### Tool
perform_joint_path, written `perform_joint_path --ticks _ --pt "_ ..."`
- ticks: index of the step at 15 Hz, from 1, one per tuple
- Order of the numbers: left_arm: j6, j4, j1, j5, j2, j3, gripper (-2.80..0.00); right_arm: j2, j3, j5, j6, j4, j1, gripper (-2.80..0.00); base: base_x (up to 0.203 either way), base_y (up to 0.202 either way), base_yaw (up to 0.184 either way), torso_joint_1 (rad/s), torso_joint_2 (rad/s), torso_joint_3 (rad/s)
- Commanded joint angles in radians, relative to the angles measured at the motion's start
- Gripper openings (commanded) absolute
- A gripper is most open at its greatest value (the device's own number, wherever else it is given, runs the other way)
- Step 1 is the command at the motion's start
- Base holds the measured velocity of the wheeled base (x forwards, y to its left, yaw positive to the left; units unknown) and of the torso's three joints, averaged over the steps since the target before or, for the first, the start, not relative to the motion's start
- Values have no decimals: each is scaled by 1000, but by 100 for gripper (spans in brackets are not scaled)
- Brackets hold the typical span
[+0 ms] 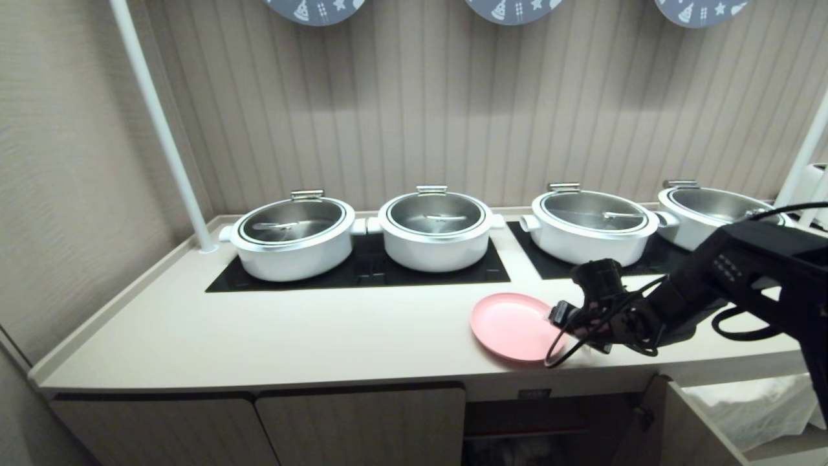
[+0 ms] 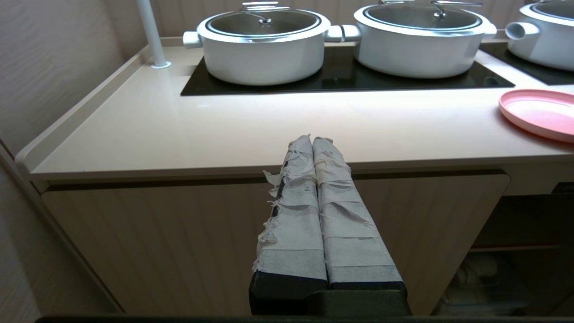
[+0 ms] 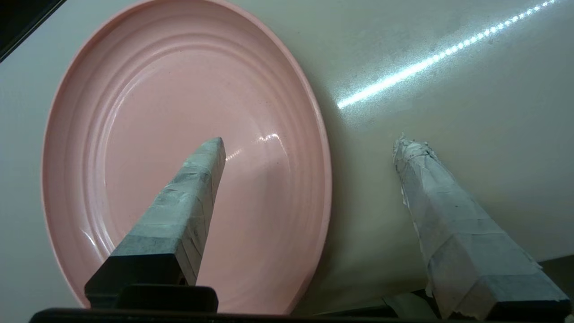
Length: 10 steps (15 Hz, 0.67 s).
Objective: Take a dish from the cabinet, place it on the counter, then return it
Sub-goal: Place it on the table
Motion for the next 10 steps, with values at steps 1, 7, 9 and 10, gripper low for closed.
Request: perform_joint_path --ticks 1,7,9,10 --pt "-1 0 0 0 0 0 -280 -17 1 -1 2 -4 4 0 0 0 0 0 0 0" --pt "0 0 -1 0 0 0 -280 -59 23 -26 -124 -24 14 0 0 0 0 0 0 0" --pt "-1 0 0 1 0 0 -280 -75 37 -46 -195 -55 15 0 0 0 0 0 0 0" --pt "0 0 -1 0 0 0 -280 -88 50 -46 -218 -84 15 0 0 0 0 0 0 0"
